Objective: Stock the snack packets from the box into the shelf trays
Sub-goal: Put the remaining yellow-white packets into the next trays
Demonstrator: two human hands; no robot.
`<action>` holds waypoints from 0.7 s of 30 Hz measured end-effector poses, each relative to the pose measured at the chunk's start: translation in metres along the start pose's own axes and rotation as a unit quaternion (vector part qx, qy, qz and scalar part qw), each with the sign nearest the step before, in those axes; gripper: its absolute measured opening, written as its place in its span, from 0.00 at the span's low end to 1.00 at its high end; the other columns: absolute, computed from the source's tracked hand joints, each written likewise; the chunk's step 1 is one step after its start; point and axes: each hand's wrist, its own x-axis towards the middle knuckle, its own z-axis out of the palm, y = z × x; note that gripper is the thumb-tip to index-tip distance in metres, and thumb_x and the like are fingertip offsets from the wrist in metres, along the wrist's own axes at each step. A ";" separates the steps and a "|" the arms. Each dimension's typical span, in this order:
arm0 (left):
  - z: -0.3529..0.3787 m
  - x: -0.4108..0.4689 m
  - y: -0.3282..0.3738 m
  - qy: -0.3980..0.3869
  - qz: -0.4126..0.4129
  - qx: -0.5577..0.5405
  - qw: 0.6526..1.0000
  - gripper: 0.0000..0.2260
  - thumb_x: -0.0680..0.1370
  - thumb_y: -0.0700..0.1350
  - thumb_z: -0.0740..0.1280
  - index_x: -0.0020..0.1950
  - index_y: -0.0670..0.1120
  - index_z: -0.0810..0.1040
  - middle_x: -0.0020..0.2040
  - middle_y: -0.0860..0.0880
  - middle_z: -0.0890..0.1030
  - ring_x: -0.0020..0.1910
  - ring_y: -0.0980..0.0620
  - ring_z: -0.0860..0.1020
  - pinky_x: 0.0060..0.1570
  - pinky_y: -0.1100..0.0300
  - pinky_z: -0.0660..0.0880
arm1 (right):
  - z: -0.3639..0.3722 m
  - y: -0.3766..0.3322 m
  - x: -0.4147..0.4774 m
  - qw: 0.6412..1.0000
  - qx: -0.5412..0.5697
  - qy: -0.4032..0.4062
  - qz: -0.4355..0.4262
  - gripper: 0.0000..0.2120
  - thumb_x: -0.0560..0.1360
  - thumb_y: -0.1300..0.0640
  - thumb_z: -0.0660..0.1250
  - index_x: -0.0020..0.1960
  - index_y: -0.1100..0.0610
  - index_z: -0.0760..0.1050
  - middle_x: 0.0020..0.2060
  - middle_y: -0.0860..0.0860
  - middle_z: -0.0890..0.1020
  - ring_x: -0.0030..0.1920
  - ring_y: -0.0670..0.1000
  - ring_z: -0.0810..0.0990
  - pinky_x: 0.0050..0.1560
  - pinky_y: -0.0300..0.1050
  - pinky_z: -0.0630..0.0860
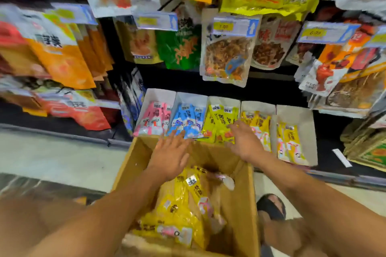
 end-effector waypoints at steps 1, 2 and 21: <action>0.008 -0.023 -0.012 -0.011 -0.002 0.006 1.000 0.25 0.81 0.60 0.53 0.78 0.57 0.66 0.80 0.47 0.66 0.81 0.41 0.61 0.76 0.33 0.57 | 0.014 -0.013 -0.004 1.000 -0.003 -0.018 -0.011 0.32 0.76 0.46 0.69 0.76 0.53 0.64 0.76 0.56 0.61 0.75 0.62 0.62 0.70 0.58 0.68; 0.017 -0.047 -0.022 -0.023 -0.005 0.009 1.000 0.25 0.81 0.60 0.53 0.77 0.57 0.68 0.80 0.47 0.66 0.81 0.42 0.61 0.76 0.33 0.57 | 0.029 -0.025 -0.010 0.999 -0.010 -0.038 -0.019 0.32 0.75 0.46 0.70 0.76 0.53 0.64 0.76 0.57 0.61 0.75 0.63 0.62 0.71 0.58 0.68; 0.102 -0.223 -0.078 -0.086 -0.122 -0.038 0.988 0.23 0.81 0.61 0.56 0.74 0.58 0.74 0.79 0.51 0.69 0.82 0.48 0.58 0.77 0.32 0.50 | 0.279 -0.118 -0.096 0.920 0.042 -0.389 -0.016 0.23 0.78 0.54 0.67 0.72 0.51 0.70 0.71 0.55 0.71 0.69 0.55 0.72 0.63 0.45 0.71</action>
